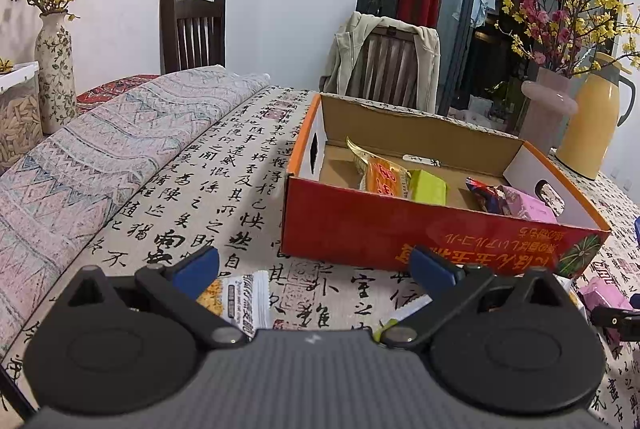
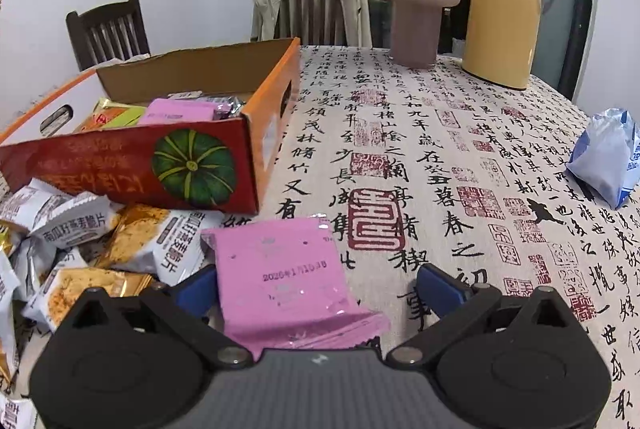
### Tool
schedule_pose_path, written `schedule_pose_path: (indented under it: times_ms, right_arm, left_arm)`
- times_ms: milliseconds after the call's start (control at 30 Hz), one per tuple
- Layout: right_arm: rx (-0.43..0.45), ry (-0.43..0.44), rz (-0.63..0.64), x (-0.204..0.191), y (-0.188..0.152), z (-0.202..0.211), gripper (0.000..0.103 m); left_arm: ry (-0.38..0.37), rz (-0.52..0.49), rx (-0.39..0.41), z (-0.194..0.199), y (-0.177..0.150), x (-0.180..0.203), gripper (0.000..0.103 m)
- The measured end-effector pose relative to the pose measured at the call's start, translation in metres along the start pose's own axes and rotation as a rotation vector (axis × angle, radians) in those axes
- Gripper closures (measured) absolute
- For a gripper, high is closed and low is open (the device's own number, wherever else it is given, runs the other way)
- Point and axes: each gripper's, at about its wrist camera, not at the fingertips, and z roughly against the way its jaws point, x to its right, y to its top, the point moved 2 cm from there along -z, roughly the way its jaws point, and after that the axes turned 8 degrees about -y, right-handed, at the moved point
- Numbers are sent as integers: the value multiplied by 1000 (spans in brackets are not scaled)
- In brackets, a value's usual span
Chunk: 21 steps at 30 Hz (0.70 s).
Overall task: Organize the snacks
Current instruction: 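Lower the right tool onto a pink packet on the table and close it, then lift the pink packet with the right tool while the left tool grasps a white-orange cookie packet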
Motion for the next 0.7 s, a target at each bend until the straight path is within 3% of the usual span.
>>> schedule_pose_path:
  times_ms: [300,367,433,533,700]
  right_arm:
    - [-9,20,25,-2,3,-2,0]
    - [-2,34,31,-3,4,1,12]
    - [12,60,41,-6,4,8,42]
    - [37,62,46,-12,3,19,43]
    - [157,69,2,-28,1,47,43]
  left_arm:
    - [-2,10,2,0,0,-2,0]
    - [-4,11,0,0,0,-3,0]
    - [-6,11,-1,0,0,-2,0]
    - [-8,13,0,0,0,-3,0]
    - [-8,13,-2,0,0,-3,0]
